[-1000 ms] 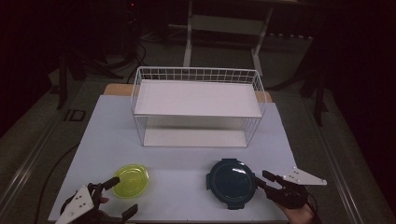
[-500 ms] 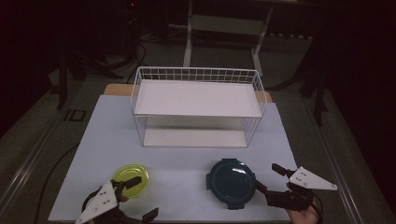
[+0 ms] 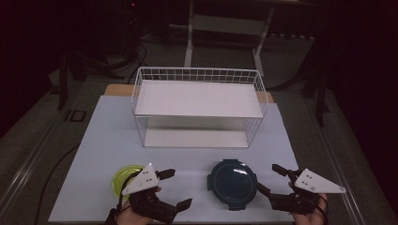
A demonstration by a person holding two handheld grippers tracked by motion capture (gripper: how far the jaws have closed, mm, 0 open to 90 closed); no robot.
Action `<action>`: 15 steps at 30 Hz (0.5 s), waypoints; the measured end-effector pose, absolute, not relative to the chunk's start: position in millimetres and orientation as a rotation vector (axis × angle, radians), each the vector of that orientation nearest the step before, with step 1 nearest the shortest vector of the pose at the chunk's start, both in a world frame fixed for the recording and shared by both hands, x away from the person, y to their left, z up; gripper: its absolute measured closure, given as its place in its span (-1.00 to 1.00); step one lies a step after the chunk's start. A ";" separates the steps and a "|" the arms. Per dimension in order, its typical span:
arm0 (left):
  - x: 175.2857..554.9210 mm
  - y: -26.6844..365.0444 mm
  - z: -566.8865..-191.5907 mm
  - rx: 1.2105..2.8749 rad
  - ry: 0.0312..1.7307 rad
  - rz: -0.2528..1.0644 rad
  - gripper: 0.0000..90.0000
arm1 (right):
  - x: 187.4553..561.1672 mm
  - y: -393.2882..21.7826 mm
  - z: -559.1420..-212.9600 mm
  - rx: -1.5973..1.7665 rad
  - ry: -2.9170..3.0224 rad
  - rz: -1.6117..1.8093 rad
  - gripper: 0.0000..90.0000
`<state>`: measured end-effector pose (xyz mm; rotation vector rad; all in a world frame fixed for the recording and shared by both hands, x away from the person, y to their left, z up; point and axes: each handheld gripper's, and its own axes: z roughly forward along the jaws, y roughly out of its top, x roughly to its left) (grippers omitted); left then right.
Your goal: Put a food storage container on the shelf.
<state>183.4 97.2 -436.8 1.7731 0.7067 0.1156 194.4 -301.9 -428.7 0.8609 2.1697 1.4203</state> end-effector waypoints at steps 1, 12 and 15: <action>183.4 97.2 -436.8 1.773 0.707 0.116 -1.00 | 194.3 -301.0 -429.6 0.851 2.175 1.424 -0.58; 222.3 57.5 -461.9 1.802 0.844 -0.131 -1.00 | 194.5 -298.4 -438.2 0.868 2.198 1.408 -0.70; 228.7 52.1 -467.9 1.818 0.870 -0.173 -1.00 | 194.1 -298.8 -440.3 0.875 2.189 1.427 -0.70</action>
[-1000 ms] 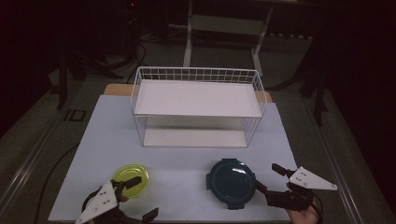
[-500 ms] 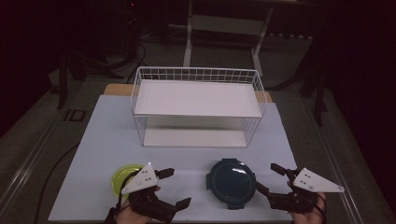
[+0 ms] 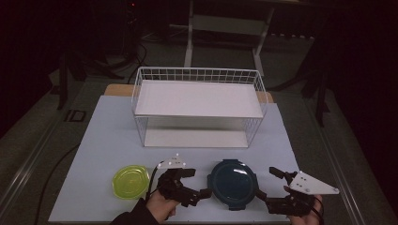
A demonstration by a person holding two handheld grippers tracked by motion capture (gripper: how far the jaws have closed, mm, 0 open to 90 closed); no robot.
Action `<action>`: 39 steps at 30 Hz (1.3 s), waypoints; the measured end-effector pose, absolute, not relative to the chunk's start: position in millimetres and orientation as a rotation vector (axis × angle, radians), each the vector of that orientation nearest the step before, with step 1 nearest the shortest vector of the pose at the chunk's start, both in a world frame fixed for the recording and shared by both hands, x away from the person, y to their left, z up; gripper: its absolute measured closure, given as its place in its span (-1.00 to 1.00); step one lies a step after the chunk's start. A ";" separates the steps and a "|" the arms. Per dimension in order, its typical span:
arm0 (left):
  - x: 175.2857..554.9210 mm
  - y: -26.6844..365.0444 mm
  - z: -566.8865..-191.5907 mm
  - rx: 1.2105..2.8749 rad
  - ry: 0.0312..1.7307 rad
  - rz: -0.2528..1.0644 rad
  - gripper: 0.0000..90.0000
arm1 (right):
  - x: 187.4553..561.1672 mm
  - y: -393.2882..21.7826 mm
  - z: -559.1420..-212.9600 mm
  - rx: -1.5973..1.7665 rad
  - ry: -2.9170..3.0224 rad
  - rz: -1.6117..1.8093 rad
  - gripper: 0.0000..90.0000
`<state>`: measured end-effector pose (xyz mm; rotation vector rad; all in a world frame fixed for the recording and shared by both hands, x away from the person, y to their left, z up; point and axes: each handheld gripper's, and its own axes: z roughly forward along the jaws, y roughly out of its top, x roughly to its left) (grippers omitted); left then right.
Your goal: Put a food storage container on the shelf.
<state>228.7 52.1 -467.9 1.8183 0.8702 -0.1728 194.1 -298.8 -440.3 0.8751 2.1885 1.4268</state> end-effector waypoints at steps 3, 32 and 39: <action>240.2 43.2 -481.6 1.874 0.906 -0.214 -1.00 | 196.0 -301.1 -441.2 0.909 2.197 1.456 -0.71; 273.0 34.3 -537.1 1.670 1.216 -0.699 -0.06 | 194.6 -290.8 -446.5 0.879 2.235 1.364 -0.76; 276.7 36.2 -540.2 1.645 1.215 -0.758 0.07 | 196.8 -294.0 -450.0 0.870 2.269 1.333 -0.70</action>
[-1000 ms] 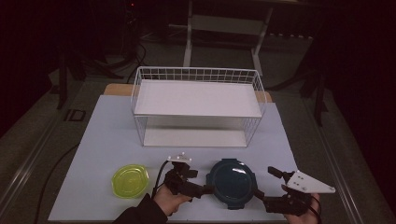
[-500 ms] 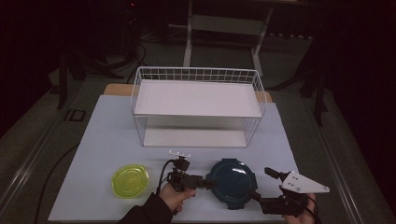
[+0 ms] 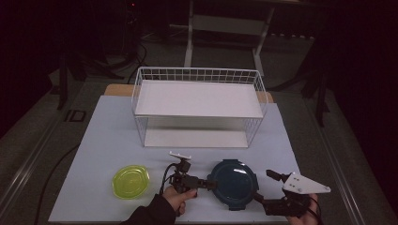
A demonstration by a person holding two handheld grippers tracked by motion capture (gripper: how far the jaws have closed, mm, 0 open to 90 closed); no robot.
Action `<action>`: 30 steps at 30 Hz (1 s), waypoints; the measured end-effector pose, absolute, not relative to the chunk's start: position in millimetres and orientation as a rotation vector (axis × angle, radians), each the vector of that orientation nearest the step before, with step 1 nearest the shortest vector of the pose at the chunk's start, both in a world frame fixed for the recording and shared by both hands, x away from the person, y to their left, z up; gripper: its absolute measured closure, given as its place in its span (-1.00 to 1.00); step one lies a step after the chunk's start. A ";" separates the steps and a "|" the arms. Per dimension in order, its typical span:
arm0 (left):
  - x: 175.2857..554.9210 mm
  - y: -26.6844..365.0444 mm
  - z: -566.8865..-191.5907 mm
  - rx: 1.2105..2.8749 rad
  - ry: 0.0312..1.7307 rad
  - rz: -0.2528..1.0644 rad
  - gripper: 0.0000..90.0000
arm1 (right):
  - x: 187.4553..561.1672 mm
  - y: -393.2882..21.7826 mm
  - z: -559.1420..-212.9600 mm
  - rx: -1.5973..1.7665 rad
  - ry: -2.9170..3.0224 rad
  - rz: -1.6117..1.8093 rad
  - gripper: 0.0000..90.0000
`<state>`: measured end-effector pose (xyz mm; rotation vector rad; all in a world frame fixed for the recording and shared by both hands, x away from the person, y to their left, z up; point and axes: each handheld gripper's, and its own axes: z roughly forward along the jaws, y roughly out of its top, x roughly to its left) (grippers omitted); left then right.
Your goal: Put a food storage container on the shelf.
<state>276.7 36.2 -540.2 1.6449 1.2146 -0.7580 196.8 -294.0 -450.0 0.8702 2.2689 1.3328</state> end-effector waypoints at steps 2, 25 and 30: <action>276.5 35.7 -539.3 1.652 1.213 -0.750 0.07 | 197.4 -295.4 -451.3 0.875 2.269 1.335 -0.69; 259.9 36.1 -525.5 1.774 1.010 -0.633 0.22 | 213.0 -328.3 -481.2 1.302 2.442 1.481 -0.37; 258.0 37.6 -525.7 1.797 0.960 -0.616 0.23 | 215.2 -328.3 -484.2 1.318 2.479 1.491 -0.31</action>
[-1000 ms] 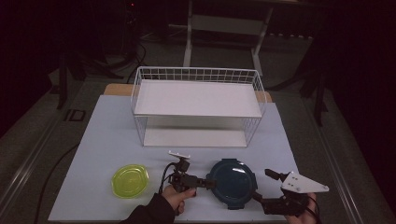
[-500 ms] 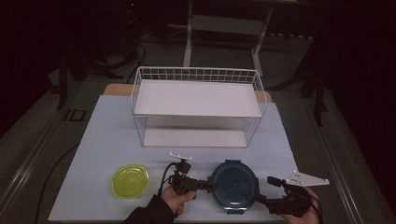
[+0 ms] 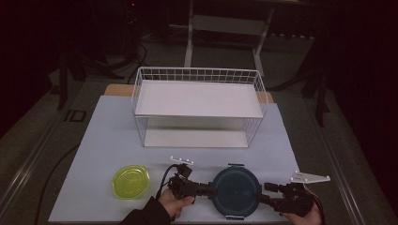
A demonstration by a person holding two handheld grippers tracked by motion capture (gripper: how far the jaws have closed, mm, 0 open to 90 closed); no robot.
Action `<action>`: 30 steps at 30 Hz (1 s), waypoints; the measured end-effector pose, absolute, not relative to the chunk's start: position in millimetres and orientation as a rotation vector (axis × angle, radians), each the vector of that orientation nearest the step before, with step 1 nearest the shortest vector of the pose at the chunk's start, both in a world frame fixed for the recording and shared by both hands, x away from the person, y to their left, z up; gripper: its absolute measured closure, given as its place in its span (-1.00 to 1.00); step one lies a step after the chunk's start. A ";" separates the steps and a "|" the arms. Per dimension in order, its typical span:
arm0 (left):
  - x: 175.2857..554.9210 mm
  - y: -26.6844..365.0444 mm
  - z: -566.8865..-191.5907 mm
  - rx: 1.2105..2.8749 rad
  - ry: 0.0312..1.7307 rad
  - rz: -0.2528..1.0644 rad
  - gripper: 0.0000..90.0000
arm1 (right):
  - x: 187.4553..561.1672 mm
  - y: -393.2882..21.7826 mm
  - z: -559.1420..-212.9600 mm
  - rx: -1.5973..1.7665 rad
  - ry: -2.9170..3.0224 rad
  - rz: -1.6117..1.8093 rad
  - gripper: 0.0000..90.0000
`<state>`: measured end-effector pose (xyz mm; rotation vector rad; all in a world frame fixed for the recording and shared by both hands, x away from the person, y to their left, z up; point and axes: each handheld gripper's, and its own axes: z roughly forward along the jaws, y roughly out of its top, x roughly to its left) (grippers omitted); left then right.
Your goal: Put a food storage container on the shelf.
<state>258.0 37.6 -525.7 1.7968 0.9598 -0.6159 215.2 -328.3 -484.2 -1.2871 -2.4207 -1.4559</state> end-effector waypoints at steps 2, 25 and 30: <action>257.4 37.9 -525.6 1.805 0.940 -0.611 0.24 | 216.3 -328.0 -485.8 -1.283 -2.417 -1.438 -0.21; 254.9 40.8 -527.0 1.825 0.885 -0.621 0.27 | 226.7 -326.5 -495.7 -1.165 -2.243 -1.310 0.12; 254.4 40.8 -526.4 1.828 0.882 -0.617 0.27 | 227.3 -327.4 -496.1 -1.159 -2.231 -1.312 0.13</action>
